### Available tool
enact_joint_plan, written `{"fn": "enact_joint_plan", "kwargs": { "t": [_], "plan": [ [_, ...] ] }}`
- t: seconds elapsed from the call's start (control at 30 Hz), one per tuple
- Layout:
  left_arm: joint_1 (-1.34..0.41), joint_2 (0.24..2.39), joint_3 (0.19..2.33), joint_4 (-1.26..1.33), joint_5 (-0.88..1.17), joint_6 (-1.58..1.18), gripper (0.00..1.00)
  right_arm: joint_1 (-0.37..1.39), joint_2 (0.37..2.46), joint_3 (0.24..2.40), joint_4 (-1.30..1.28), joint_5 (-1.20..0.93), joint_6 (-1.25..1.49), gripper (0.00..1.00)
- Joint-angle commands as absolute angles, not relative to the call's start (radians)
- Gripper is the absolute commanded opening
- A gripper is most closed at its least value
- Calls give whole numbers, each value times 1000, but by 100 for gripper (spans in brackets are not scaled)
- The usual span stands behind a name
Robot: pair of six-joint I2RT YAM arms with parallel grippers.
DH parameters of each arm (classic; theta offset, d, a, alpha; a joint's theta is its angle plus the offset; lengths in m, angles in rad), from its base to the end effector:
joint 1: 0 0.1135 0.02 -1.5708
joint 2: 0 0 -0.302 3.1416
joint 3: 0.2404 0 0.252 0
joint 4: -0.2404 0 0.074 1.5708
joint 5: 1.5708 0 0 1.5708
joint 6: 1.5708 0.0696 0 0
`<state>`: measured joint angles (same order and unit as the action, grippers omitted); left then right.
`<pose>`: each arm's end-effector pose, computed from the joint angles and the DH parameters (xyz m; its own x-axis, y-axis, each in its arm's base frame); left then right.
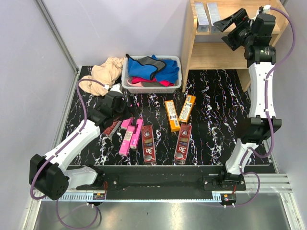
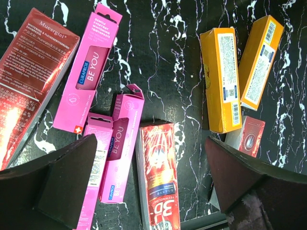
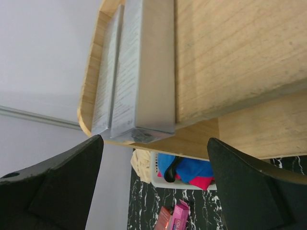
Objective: Place and organize the toothpastes onto the shelf
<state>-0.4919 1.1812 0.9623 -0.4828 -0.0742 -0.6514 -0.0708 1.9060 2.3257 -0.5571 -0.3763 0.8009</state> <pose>0.2376 -0.1214 0.3057 -0.7078 -0.3067 -0.6364 -0.0101 0.9051 -0.4250 0.4565 -0.0067 0.5342 -0.3086 0.6913 -0.6534 -0.1088 0.6567 0.7463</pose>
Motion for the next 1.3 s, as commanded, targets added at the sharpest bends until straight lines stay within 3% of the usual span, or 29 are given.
{"fn": "enact_joint_plan", "kwargs": {
  "t": [0.0,0.17,0.5,0.7,1.27],
  "plan": [
    [-499,1164,960,-449,-64,-646,99,-66,1826,2310,-589,-328,735,100],
    [-499,1160,956,-448,-63,-644,99,-66,1754,2243,-537,-351,718,100],
    [-502,1178,956,-451,-75,-624,99,-67,1361,1772,-371,-247,675,100],
    [-506,1206,948,-454,-78,-611,99,-66,1215,1542,-342,-290,707,100],
    [-603,1430,965,-453,-46,-609,99,-58,1005,905,-331,-351,686,100]
  ]
}}
